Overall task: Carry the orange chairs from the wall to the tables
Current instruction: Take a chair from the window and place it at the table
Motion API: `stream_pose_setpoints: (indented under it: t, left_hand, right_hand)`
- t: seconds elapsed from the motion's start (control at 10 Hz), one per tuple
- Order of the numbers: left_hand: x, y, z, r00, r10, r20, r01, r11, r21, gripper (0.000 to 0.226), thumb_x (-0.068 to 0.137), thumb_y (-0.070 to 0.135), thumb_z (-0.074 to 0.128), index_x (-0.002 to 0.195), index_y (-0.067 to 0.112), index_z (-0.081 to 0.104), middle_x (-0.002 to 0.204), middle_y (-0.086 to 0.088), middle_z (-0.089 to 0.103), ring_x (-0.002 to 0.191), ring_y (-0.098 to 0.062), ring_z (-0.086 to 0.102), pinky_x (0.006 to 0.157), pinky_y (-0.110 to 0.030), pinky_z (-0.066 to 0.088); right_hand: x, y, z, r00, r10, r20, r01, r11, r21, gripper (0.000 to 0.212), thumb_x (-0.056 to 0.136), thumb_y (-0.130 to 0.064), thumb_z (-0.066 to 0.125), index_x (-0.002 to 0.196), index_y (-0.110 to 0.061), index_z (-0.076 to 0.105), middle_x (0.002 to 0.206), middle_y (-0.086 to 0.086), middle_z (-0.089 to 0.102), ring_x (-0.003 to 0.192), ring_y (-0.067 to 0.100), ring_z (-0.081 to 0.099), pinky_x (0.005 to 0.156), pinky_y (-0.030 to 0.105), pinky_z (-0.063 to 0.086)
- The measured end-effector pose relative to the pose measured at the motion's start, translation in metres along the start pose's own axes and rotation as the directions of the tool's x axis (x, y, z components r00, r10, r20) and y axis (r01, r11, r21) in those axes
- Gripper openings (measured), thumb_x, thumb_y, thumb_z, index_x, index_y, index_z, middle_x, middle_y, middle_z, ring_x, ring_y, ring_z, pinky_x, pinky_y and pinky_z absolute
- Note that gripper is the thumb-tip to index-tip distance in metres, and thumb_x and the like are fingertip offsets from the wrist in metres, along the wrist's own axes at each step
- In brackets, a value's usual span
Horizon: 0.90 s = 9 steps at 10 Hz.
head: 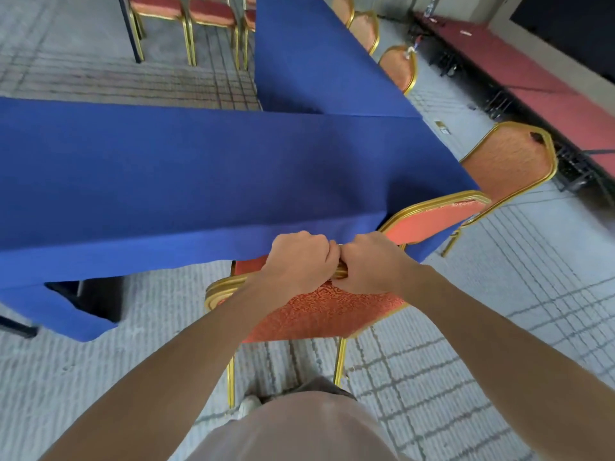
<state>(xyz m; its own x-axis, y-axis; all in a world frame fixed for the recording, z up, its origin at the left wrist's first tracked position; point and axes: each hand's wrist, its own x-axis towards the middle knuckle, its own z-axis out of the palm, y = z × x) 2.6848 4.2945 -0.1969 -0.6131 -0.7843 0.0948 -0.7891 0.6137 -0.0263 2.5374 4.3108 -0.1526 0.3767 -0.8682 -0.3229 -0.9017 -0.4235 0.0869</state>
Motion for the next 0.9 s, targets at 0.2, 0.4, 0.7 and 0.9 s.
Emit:
stream_pose_setpoints:
  t: [0.2, 0.4, 0.7, 0.9]
  left_hand:
    - [0.021, 0.003, 0.048, 0.989, 0.024, 0.148, -0.019, 0.999, -0.039, 0.029, 0.104, 0.016, 0.030, 0.121, 0.014, 0.053, 0.104, -0.003, 0.065, 0.094, -0.034, 0.064, 0.058, -0.033, 0.035]
    - [0.044, 0.025, 0.065, 0.975, -0.025, 0.222, 0.084, 0.962, -0.260, 0.036, 0.106, 0.023, 0.026, 0.101, 0.017, 0.061, 0.096, -0.003, 0.066, 0.091, -0.031, 0.063, 0.063, -0.037, 0.041]
    - [0.074, 0.035, 0.079, 0.963, -0.266, 0.048, 0.270, 0.937, -0.221, 0.029, 0.104, 0.026, 0.032, 0.100, 0.017, 0.060, 0.092, -0.007, 0.068, 0.081, -0.035, 0.064, 0.067, -0.035, 0.036]
    - [0.071, 0.054, 0.080, 0.769, -0.625, 0.132, 0.616, 0.672, -0.412, 0.055, 0.096, 0.053, 0.033, 0.063, 0.022, 0.064, 0.057, 0.001, 0.056, 0.065, -0.025, 0.055, 0.064, -0.033, 0.035]
  right_hand:
    - [0.023, 0.020, 0.035, 0.995, -0.002, 0.095, -0.003, 0.999, 0.047, 0.026, 0.090, -0.037, 0.059, 0.104, -0.016, 0.065, 0.094, 0.008, 0.066, 0.090, 0.032, 0.064, 0.075, 0.037, 0.049]
    - [0.027, 0.053, 0.051, 0.980, 0.023, 0.196, -0.047, 0.992, 0.117, 0.027, 0.087, -0.041, 0.059, 0.103, -0.021, 0.066, 0.095, 0.004, 0.066, 0.092, 0.028, 0.064, 0.077, 0.035, 0.049]
    - [0.051, 0.098, 0.060, 0.998, -0.042, 0.043, 0.029, 0.963, 0.266, 0.030, 0.088, -0.039, 0.059, 0.114, -0.025, 0.063, 0.100, 0.003, 0.065, 0.093, 0.028, 0.062, 0.076, 0.035, 0.048]
    - [0.056, 0.105, 0.078, 0.980, -0.192, 0.044, 0.169, 0.934, 0.315, 0.025, 0.089, -0.036, 0.058, 0.104, -0.017, 0.062, 0.091, 0.004, 0.059, 0.090, 0.029, 0.060, 0.076, 0.035, 0.047]
